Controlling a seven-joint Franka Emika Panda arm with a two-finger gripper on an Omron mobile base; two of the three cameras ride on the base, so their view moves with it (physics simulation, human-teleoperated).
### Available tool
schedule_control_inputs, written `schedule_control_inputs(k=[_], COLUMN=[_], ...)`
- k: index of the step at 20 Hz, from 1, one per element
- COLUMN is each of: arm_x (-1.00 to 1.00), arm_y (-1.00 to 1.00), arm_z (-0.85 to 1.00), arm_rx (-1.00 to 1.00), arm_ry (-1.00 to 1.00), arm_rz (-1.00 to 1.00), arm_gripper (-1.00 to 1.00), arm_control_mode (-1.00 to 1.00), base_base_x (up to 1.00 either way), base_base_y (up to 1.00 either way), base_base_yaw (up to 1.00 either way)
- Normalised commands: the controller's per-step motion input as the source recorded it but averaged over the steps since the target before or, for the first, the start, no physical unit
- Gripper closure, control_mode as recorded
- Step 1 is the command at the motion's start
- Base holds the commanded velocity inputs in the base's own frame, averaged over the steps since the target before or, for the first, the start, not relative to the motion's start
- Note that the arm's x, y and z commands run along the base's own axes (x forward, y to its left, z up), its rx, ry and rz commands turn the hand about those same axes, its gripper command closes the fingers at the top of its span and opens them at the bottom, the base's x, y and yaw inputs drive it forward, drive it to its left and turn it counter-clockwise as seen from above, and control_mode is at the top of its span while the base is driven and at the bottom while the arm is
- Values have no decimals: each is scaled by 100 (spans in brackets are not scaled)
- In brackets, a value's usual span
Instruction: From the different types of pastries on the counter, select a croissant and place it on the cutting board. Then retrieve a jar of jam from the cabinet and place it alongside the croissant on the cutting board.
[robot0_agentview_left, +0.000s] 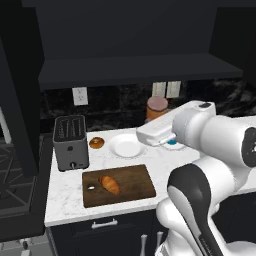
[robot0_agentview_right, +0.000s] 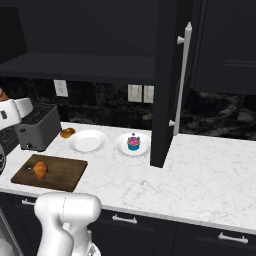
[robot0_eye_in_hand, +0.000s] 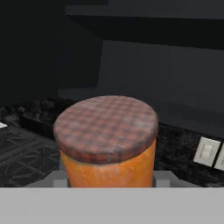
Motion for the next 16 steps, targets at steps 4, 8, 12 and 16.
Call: schedule_control_inputs(k=[4, 8, 12, 16], arm_x=[-34, -18, -7, 0], arm_y=[0, 0, -1, -16], arm_z=[-100, -100, -47, -84], arm_rx=[-14, -9, -2, -1], arm_ry=[-3, -9, -2, -8], arm_rz=[0, 0, 1, 17], arm_gripper=[100, 100, 100, 100], arm_control_mode=[-100, -100, -100, -100], base_base_x=[0, 0, 0, 0], base_base_y=[0, 0, 0, 0], base_base_yaw=[0, 0, 0, 0])
